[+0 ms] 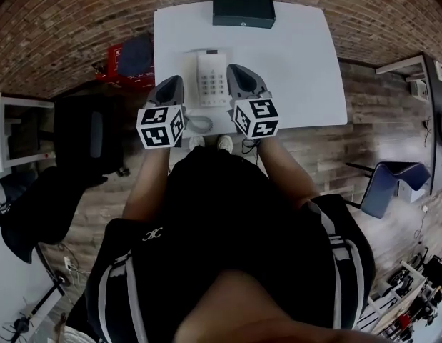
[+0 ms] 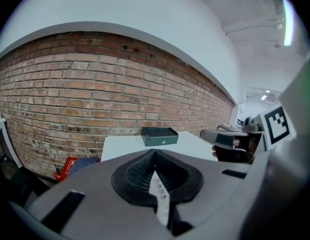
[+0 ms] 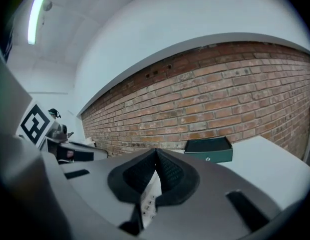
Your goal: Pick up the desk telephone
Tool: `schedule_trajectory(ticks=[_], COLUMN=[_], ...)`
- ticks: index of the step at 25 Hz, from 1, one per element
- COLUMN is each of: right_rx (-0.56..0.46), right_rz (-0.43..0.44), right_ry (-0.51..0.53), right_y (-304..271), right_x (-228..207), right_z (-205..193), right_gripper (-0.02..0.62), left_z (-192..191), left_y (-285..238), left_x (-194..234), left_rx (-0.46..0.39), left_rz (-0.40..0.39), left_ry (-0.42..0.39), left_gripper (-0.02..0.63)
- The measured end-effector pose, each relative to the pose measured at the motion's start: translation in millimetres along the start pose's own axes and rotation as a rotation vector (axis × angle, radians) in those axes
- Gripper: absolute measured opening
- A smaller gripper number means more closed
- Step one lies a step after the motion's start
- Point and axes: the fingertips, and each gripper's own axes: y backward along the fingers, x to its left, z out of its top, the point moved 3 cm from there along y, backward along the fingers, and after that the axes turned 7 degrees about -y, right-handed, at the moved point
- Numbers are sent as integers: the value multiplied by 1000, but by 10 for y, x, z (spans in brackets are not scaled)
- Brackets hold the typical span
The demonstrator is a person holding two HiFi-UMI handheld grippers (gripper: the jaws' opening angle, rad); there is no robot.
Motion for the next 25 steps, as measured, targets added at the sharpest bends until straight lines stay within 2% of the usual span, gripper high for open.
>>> schedule_trajectory(ticks=[3, 6, 10, 13, 14, 15, 16, 22, 25], right_rx=[41, 75, 147, 234, 262, 288, 311, 380, 397], right_rz=[19, -23, -74, -62, -52, -46, -44, -34, -32], right_ry=[-5, -2, -19, -95, -123, -146, -163, -252, -297], right_y=[-183, -331, -479, -598, -644, -687, -725, -887, -948], right_x=[-66, -194, -397, -501, -528, -555, -580, -664, -709], right_z=[-112, -243, -496, -727, -798, -863, -920, -1095, -1126], right_gripper=[-2, -2, -1, 2, 24, 84, 101, 138, 154], left_z=[-126, -232, -393, -506, -536, -564, -594, -866, -967], left_y=[-179, -314, -468, -575, -620, -668, -718, -972, -1050], left_x=[81, 173, 269, 322, 340, 358, 373, 398, 407], left_rx=[57, 91, 135, 159, 166, 173, 183, 287, 313], left_rz=[-15, -20, -45, -107, -136, -163, -186, -255, -287], left_ry=[-27, -23, 24, 123, 172, 216, 249, 260, 312], left_gripper=[2, 2, 2, 11, 54, 139, 214, 279, 285])
